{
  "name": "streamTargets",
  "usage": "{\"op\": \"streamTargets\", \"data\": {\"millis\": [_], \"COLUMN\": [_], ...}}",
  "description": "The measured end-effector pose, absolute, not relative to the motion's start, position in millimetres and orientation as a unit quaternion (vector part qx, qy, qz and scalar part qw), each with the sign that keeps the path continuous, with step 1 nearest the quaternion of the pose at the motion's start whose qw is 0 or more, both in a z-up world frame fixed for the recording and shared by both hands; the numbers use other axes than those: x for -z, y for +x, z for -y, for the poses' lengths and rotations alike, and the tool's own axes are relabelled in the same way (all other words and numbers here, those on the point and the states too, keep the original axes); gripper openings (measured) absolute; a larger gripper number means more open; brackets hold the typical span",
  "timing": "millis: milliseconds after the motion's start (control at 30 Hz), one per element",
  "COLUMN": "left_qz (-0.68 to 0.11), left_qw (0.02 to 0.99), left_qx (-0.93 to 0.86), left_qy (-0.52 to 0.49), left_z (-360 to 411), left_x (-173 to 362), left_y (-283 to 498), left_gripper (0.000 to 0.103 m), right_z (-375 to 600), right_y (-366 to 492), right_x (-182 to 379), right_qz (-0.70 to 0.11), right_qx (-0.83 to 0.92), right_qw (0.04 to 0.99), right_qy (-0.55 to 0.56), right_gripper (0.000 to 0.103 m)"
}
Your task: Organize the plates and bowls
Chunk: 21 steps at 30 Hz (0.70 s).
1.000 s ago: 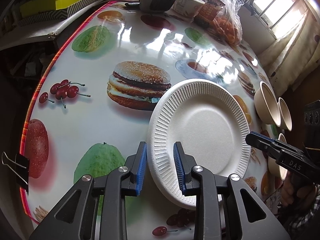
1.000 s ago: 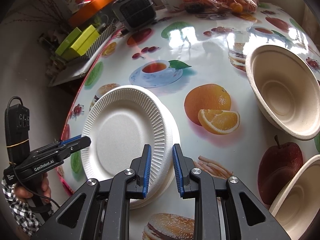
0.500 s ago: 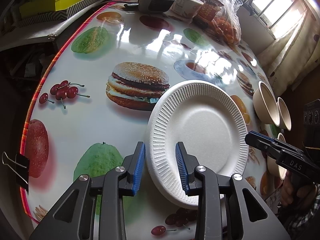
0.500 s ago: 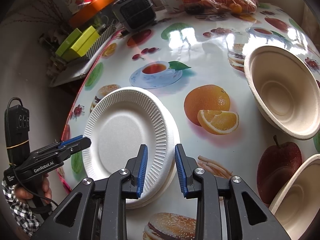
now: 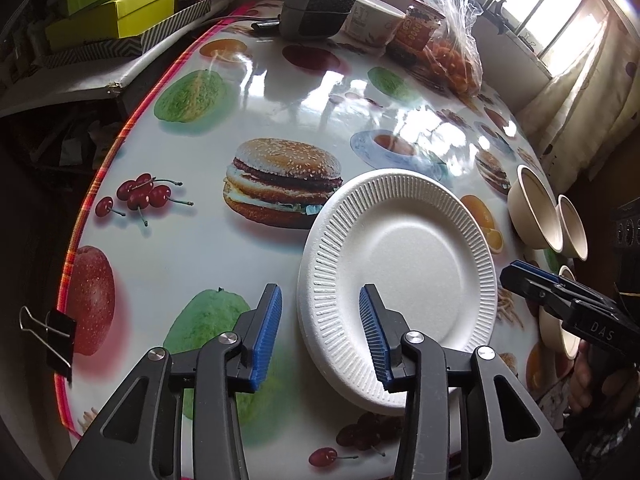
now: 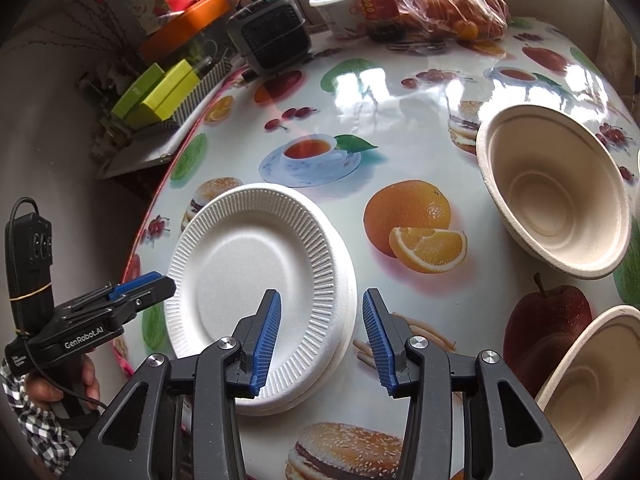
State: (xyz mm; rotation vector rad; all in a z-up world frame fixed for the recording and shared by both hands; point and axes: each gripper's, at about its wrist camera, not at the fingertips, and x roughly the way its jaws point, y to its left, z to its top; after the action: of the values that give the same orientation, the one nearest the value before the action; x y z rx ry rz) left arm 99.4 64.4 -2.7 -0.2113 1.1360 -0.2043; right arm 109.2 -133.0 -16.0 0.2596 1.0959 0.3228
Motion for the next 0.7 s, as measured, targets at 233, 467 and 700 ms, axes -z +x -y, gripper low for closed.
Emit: {"op": "streamTargets", "data": {"millis": [233, 467, 700], "left_qz": [-0.501, -0.450, -0.421], "left_qw": [0.859, 0.890, 0.903], "left_qx": [0.076, 0.062, 0.086], "left_qy": [-0.070, -0.040, -0.018], "left_z": [-61, -48, -21], "left_x": [-14, -36, -50], "left_y": [87, 70, 58], "left_gripper": [0.042, 0.042, 0.042], "right_z": [135, 141, 149], "right_y": [97, 83, 65], "right_x": [6, 2, -9], "right_qz": [-0.485, -0.458, -0.422], "right_qx": [-0.144, -0.124, -0.094], "right_qw": [0.854, 0.873, 0.897], "right_qy": [0.118, 0.109, 0.089], "right_gripper": [0.048, 0.051, 0.058]}}
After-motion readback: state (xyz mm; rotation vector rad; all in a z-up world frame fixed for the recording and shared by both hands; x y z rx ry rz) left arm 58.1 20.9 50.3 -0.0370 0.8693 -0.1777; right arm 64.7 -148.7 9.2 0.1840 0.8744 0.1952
